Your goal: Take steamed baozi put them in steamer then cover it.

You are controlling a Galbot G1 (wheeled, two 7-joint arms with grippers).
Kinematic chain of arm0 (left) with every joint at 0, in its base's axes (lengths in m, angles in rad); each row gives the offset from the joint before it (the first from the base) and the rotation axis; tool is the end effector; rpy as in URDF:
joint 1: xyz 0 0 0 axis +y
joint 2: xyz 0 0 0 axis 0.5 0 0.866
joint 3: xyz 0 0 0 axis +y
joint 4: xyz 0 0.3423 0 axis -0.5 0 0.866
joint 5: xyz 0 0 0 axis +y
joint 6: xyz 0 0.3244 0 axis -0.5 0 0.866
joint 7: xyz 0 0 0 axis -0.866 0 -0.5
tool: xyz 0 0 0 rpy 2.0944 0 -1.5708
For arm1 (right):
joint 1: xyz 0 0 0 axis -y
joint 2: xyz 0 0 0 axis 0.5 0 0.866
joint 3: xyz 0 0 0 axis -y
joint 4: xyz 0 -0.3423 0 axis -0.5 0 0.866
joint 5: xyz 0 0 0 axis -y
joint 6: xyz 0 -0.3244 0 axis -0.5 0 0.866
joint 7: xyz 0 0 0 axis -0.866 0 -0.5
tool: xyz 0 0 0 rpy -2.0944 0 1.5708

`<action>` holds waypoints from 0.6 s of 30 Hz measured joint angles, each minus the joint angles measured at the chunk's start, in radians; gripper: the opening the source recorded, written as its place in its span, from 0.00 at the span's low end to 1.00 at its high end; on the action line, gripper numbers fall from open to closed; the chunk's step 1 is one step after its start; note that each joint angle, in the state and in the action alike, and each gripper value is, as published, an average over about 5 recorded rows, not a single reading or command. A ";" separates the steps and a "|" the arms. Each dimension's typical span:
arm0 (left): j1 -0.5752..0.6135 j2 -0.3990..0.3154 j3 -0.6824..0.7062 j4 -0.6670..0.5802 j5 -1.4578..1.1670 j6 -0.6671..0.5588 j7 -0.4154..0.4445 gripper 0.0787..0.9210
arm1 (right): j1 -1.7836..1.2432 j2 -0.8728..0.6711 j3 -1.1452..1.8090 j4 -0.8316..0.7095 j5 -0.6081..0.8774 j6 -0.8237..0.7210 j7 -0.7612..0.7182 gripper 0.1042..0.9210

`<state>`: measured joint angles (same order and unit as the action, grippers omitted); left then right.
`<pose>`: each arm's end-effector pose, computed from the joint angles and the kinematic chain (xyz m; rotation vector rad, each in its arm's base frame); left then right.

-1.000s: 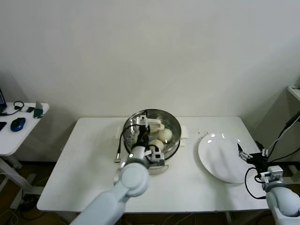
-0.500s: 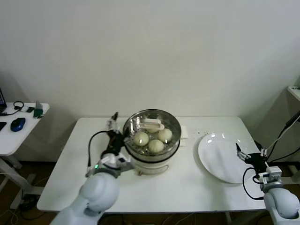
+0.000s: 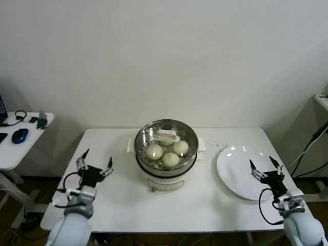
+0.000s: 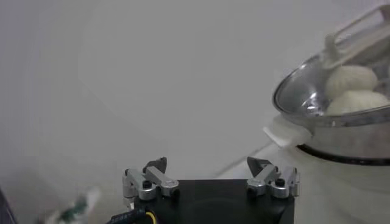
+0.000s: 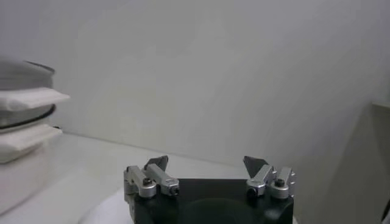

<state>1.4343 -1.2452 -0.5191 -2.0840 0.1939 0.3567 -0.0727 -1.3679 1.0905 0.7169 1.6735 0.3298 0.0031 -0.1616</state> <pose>0.1961 0.0573 -0.2676 0.0367 -2.8558 -0.7447 0.2232 -0.1978 -0.3327 0.0763 -2.9703 0.2498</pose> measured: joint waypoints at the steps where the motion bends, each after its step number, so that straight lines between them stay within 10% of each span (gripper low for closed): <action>1: 0.014 -0.012 -0.015 0.012 -0.027 -0.038 -0.003 0.88 | -0.007 0.003 0.001 0.006 0.005 0.006 -0.005 0.88; 18: 0.127 -0.100 -0.130 0.118 -0.236 -0.330 -0.023 0.88 | -0.078 0.039 0.005 0.057 0.040 0.086 -0.064 0.88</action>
